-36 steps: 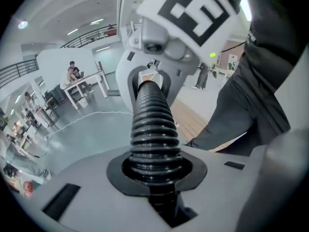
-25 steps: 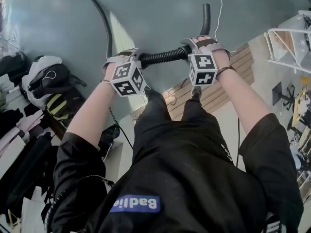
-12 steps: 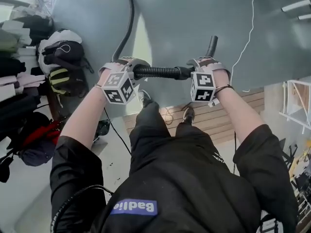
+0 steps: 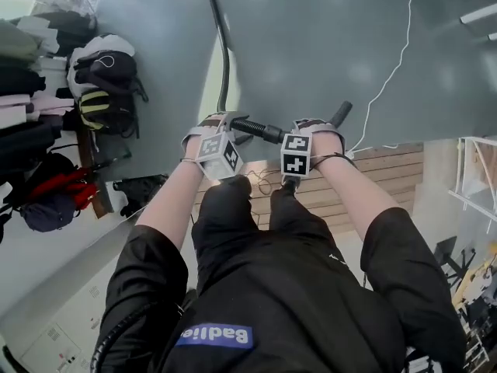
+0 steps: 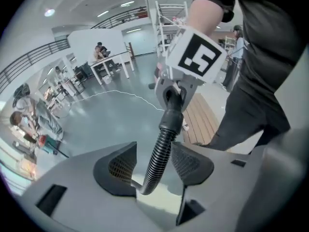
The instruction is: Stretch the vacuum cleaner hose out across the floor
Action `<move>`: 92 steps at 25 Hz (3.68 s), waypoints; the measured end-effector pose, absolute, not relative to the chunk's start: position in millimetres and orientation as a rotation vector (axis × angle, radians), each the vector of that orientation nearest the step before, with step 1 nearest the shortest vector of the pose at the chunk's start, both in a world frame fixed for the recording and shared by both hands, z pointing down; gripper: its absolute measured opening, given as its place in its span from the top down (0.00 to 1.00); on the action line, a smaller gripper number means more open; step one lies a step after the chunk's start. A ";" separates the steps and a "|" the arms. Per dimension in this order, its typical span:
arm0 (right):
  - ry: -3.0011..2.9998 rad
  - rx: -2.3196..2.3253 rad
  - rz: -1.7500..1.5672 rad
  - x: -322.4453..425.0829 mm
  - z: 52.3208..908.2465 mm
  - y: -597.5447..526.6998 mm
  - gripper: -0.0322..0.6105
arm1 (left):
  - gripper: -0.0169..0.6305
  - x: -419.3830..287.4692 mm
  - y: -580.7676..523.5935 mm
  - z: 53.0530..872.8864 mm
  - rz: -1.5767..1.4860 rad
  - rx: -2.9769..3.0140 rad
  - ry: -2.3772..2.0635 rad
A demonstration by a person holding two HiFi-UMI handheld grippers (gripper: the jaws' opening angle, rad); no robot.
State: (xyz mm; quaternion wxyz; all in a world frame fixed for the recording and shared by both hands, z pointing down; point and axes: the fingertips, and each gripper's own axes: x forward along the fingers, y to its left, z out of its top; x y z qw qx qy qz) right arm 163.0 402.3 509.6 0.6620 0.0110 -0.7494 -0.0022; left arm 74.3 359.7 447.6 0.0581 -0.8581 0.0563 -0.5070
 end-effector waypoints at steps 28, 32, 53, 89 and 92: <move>-1.694 0.133 0.228 14.3 511.8 567.0 0.73 | 0.73 -28.6 540.1 559.3 -1.448 -2.334 -0.487; -1.612 0.152 0.101 43.7 509.8 562.6 0.64 | 0.73 -34.1 530.3 541.2 -1.400 -2.331 -0.480; -1.835 0.119 0.034 90.5 717.7 665.8 0.81 | 0.66 -40.7 611.5 671.5 -1.771 -2.209 0.063; -1.570 0.200 0.481 204.3 875.2 806.4 0.50 | 0.66 28.2 658.2 609.8 -1.298 -3.075 0.645; -1.671 0.214 0.521 191.5 815.0 846.9 0.50 | 0.66 37.7 681.8 563.3 -1.209 -3.084 0.720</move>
